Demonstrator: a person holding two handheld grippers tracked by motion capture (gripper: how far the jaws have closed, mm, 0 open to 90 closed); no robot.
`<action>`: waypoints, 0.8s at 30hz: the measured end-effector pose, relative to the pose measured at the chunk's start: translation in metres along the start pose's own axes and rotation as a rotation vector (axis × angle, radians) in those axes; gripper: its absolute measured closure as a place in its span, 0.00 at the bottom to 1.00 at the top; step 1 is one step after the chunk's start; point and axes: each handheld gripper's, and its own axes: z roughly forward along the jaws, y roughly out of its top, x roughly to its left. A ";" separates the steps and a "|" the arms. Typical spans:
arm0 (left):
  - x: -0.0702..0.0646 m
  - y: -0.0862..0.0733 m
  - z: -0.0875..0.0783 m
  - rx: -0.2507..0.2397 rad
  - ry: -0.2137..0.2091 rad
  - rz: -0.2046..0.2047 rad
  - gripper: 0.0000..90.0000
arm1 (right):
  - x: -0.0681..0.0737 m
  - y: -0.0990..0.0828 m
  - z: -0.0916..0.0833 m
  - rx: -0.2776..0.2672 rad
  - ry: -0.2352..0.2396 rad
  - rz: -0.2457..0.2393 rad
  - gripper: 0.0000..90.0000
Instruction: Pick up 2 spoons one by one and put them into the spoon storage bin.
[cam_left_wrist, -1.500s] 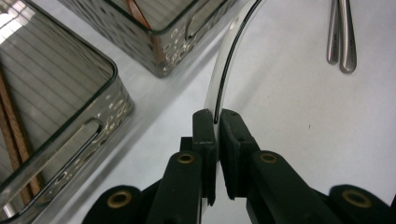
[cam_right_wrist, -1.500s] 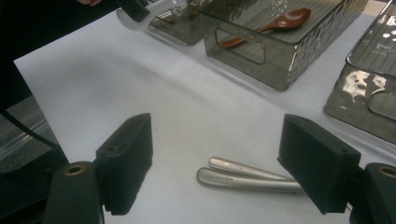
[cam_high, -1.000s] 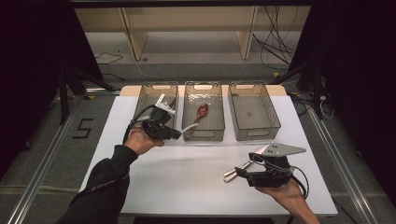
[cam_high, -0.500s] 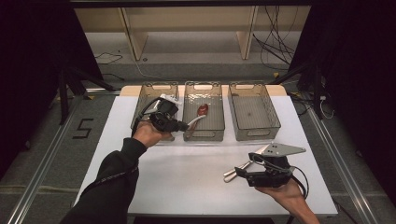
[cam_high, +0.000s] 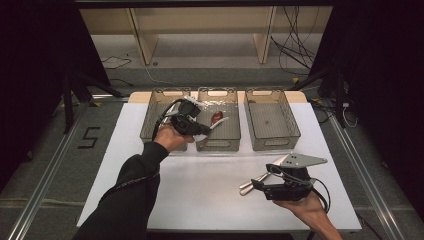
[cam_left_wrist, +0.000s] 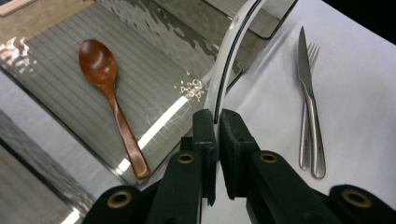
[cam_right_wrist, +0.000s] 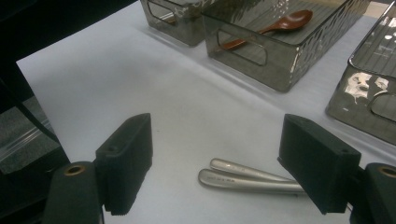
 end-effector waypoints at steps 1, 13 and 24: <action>0.000 0.001 0.001 -0.006 0.001 -0.005 0.95 | 0.000 0.000 0.000 0.000 0.001 -0.001 0.30; 0.009 0.023 0.019 -0.019 0.026 -0.041 0.94 | 0.000 0.000 0.000 0.000 0.003 -0.003 0.30; 0.027 0.026 0.036 -0.016 0.064 -0.113 0.94 | 0.000 0.000 0.000 0.002 0.004 -0.002 0.30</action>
